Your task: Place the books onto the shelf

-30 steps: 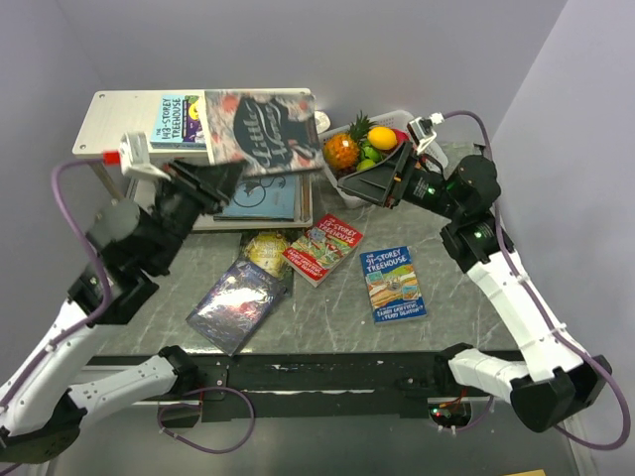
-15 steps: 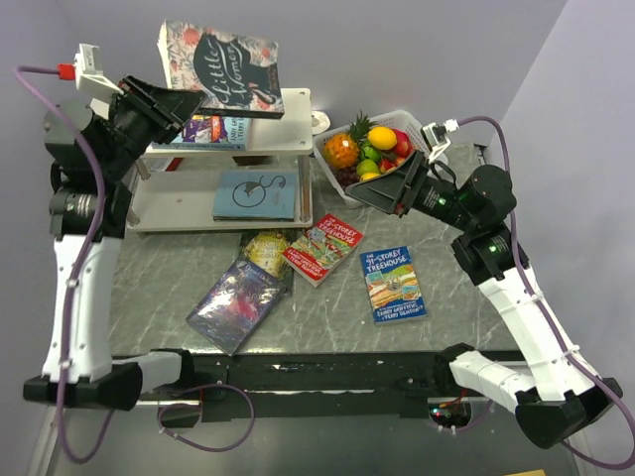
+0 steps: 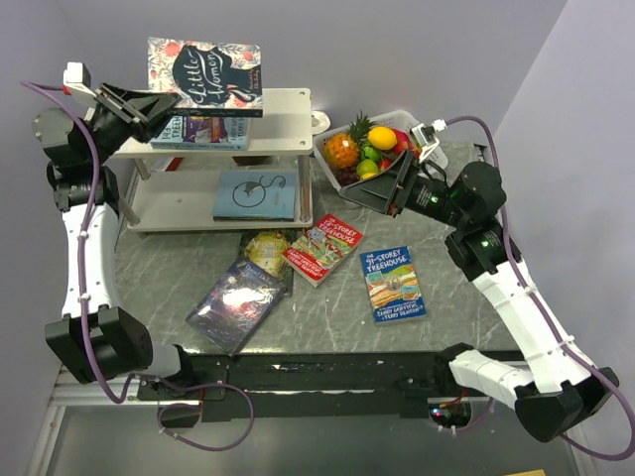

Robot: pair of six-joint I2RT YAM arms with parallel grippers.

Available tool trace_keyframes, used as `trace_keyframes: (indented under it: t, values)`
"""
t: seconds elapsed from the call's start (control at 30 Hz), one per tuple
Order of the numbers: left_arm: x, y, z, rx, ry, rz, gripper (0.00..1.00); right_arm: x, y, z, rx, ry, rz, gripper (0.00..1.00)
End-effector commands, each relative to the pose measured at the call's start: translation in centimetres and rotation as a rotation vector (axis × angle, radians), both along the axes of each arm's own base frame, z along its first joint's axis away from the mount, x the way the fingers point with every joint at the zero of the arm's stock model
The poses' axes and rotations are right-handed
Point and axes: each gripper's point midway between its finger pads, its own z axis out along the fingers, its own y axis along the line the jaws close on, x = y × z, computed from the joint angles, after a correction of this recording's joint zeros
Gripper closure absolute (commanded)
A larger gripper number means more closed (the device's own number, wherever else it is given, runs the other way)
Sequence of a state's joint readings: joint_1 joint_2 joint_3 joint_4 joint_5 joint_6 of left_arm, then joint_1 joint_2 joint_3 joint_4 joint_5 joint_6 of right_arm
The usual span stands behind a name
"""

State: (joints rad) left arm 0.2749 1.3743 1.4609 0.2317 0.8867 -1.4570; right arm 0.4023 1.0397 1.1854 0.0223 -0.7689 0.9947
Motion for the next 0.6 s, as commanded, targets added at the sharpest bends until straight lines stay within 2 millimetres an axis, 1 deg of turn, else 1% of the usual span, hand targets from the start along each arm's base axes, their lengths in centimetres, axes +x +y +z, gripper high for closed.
trace_keyframes:
  t: [0.0,0.17,0.27,0.3,0.33,0.4,0.57]
  values:
    - [-1.9,-0.5,3.0,0.052,-0.128,-0.040,0.99,-0.4,0.0,1.0,0.006,-0.057,0.001,0.01]
    - [-0.2,0.2,0.1,0.090,-0.035,-0.025,0.99,0.0,0.1,0.7,0.002,-0.050,-0.007,0.01]
    - [0.7,1.0,-1.4,0.108,0.006,-0.004,0.99,0.2,0.2,0.5,-0.001,-0.042,-0.008,0.00]
    - [1.1,1.5,-2.0,0.111,0.020,0.008,0.99,0.4,0.2,0.5,-0.001,-0.040,-0.008,0.00]
    - [1.2,1.7,-2.1,0.117,0.027,0.015,0.99,0.5,0.2,0.4,-0.001,-0.038,-0.011,0.01]
    - [1.7,2.4,-3.1,0.127,0.057,0.030,0.99,0.7,0.3,0.3,-0.002,-0.032,-0.014,0.00]
    - [2.2,3.4,-4.0,0.145,0.085,0.050,0.99,1.0,0.4,0.0,-0.004,-0.022,-0.014,0.00]
